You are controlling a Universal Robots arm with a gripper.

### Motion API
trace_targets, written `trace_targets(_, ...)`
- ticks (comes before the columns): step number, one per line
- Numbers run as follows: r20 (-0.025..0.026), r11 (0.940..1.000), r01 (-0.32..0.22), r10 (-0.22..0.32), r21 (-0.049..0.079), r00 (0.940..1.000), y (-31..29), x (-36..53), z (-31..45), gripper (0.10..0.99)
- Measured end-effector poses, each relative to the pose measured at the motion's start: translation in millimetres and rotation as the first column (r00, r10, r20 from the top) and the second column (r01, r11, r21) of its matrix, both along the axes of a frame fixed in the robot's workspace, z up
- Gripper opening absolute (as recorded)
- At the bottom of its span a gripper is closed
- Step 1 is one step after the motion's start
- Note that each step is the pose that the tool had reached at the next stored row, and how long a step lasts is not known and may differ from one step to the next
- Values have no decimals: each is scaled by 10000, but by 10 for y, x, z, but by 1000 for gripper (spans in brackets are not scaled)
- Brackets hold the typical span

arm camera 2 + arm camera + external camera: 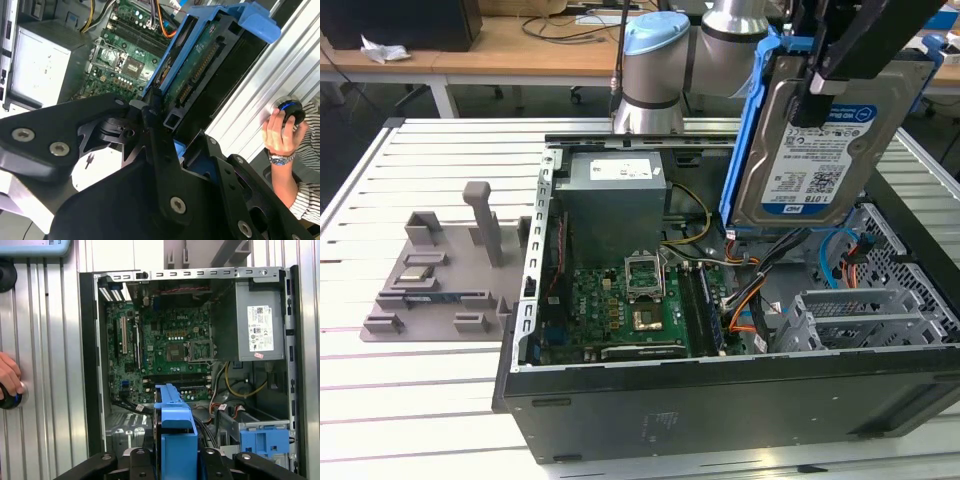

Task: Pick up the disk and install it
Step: 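Pick up the disk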

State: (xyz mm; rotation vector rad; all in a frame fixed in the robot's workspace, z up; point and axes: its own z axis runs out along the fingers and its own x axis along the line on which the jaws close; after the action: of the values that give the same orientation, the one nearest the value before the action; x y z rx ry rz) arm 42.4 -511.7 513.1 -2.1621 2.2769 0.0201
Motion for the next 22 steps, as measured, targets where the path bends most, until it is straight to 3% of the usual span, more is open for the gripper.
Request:
trace_targets(4, -7, 10000, 0, 0, -1, 10000, -20, 47, 0, 365)
trace_targets(10, -15, 9998, 0, 0, 204, 10000, -218, 83, -4, 365)
trace_targets(11, -15, 9997, 0, 0, 252, 10000, -281, 85, -6, 365)
trace_targets(13, -15, 9996, -8, 8, 274, 10000, -329, 85, -7, 365)
trace_targets(18, -15, 9984, -497, 497, 272, 9988, -355, 88, -18, 365)
trace_targets(22, -26, 9983, -523, 524, 275, 9986, -356, 191, -36, 365)
